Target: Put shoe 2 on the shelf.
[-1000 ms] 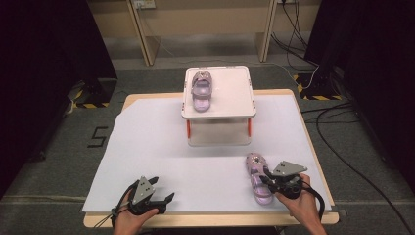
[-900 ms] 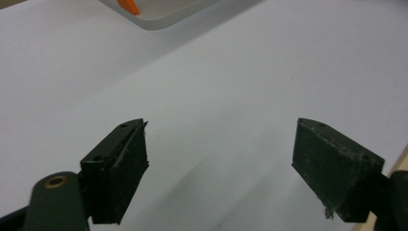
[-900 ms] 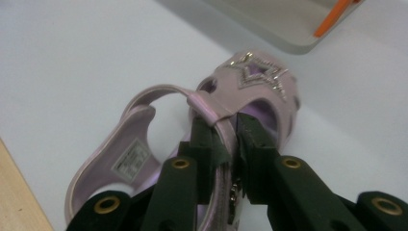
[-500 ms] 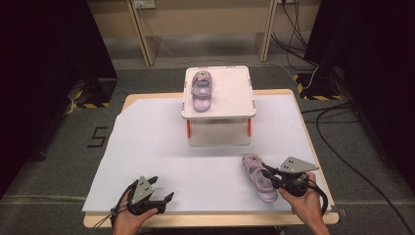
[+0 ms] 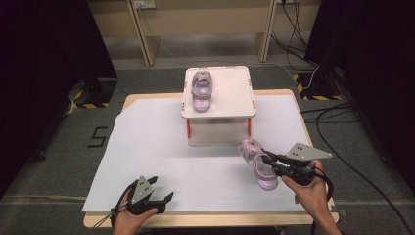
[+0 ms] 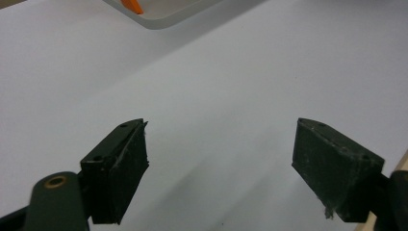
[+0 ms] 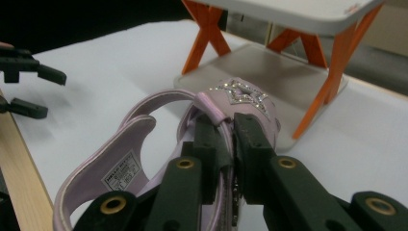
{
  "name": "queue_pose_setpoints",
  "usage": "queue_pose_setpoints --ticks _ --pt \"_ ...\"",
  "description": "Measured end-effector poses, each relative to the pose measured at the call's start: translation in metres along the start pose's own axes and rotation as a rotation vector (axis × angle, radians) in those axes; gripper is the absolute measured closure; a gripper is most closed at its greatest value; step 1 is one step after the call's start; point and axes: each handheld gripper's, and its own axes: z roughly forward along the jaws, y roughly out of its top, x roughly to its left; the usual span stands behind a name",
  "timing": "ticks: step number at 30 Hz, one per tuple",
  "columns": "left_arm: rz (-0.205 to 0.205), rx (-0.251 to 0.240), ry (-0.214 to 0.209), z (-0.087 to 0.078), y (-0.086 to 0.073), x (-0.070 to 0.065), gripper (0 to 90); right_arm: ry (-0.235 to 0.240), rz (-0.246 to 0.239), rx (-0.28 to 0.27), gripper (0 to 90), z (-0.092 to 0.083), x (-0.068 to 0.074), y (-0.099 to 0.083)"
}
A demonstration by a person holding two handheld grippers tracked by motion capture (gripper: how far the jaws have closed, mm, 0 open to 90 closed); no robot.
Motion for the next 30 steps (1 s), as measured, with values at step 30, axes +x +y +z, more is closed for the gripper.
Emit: queue_pose_setpoints --ticks 30 --pt "-0.002 -0.005 -0.004 0.0 0.0 0.0 19.3 -0.078 -0.072 -0.061 81.2 0.052 -0.029 0.136"
